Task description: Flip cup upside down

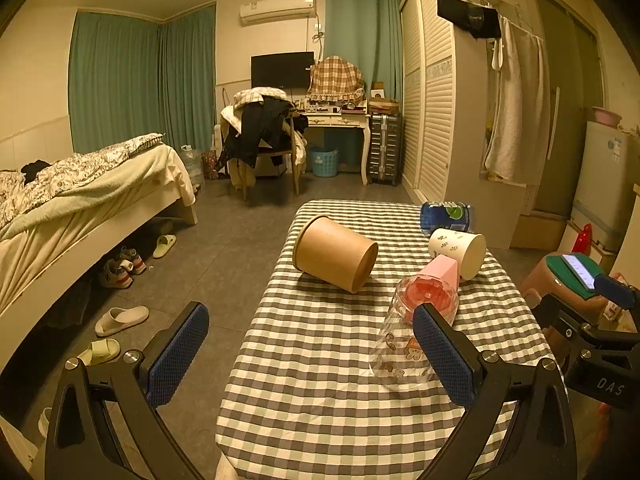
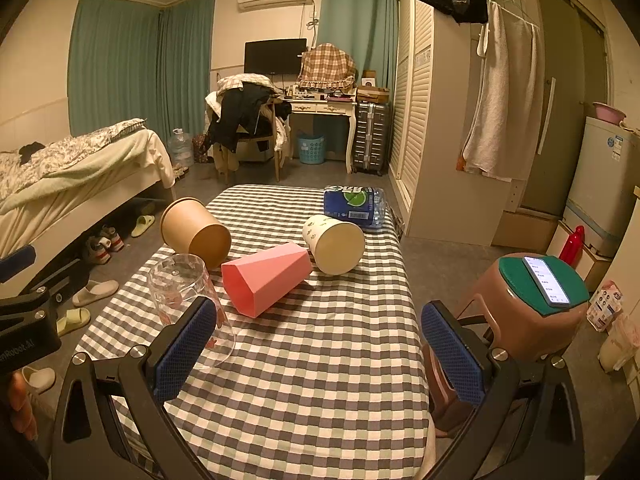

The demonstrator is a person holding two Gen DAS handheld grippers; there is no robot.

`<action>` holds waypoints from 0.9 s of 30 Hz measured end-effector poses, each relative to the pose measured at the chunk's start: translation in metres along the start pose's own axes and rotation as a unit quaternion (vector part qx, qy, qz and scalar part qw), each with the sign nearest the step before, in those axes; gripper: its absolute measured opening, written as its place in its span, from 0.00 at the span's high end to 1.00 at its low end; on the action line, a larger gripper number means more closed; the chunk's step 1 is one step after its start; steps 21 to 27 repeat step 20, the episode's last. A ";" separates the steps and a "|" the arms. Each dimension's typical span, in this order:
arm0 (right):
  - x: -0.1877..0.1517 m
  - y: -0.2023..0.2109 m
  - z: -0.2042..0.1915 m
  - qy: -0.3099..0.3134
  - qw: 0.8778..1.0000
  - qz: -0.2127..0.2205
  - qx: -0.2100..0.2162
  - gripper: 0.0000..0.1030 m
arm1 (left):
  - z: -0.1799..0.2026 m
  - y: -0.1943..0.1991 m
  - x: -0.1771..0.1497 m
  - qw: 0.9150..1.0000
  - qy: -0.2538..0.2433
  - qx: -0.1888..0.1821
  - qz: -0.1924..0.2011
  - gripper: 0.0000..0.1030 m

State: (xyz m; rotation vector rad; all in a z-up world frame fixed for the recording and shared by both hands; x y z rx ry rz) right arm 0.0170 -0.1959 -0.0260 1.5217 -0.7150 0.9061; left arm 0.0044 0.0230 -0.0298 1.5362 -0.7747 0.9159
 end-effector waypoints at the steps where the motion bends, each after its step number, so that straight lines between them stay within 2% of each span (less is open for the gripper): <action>1: 0.000 0.000 0.000 0.000 1.000 0.000 0.000 0.00 | 0.000 0.000 -0.001 1.000 0.000 0.000 0.000 0.00; 27: -0.004 -0.001 -0.004 0.001 1.000 -0.005 -0.001 0.00 | -0.001 0.000 -0.001 1.000 -0.001 0.001 -0.001 0.00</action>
Point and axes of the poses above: each gripper's, at about its wrist camera, not at the fingertips, and y roughly against the way its jaws point, z to its right, x to its top, the point moved 3 cm from there along -y, roughly the way its jaws point, and after that the axes turned 7 degrees about x, right-handed, at the moved point
